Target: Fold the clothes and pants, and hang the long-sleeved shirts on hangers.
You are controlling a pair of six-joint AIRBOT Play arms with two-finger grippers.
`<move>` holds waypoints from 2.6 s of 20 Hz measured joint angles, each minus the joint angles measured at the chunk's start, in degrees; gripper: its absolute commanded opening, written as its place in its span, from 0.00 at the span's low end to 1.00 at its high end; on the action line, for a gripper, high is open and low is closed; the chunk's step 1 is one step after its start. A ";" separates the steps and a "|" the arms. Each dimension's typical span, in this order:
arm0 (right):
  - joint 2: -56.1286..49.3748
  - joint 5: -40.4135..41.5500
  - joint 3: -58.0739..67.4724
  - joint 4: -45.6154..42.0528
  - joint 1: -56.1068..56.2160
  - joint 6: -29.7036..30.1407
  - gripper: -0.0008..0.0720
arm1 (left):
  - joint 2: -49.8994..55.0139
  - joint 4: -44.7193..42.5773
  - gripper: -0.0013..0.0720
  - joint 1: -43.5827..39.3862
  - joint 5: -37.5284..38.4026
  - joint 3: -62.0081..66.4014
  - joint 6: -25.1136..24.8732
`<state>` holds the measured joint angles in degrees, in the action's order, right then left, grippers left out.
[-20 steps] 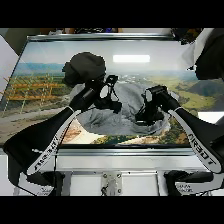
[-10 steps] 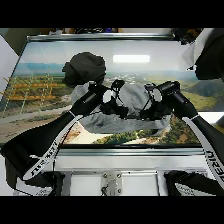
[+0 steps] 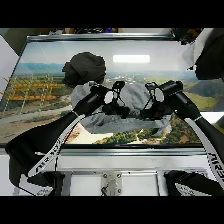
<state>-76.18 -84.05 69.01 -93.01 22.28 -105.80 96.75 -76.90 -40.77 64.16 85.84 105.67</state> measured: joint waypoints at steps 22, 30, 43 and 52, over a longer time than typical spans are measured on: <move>26.93 -19.12 12.22 4.31 -0.70 -4.04 0.04 | -31.65 -6.51 0.04 -12.15 21.70 7.80 -2.14; 16.79 -8.63 10.21 3.08 0.39 -4.85 0.04 | -21.44 -6.95 0.04 -3.63 15.08 -4.22 -0.39; 14.45 -6.34 1.27 1.31 6.62 -8.07 0.06 | -26.49 1.27 0.97 -1.81 6.08 -17.88 -0.04; 14.43 -6.34 1.14 1.70 6.73 -8.24 0.06 | -26.84 1.55 0.97 6.58 11.96 -5.38 -6.82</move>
<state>-61.76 -90.39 70.15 -91.31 29.02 -114.04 69.91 -75.35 -34.20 76.12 80.47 98.85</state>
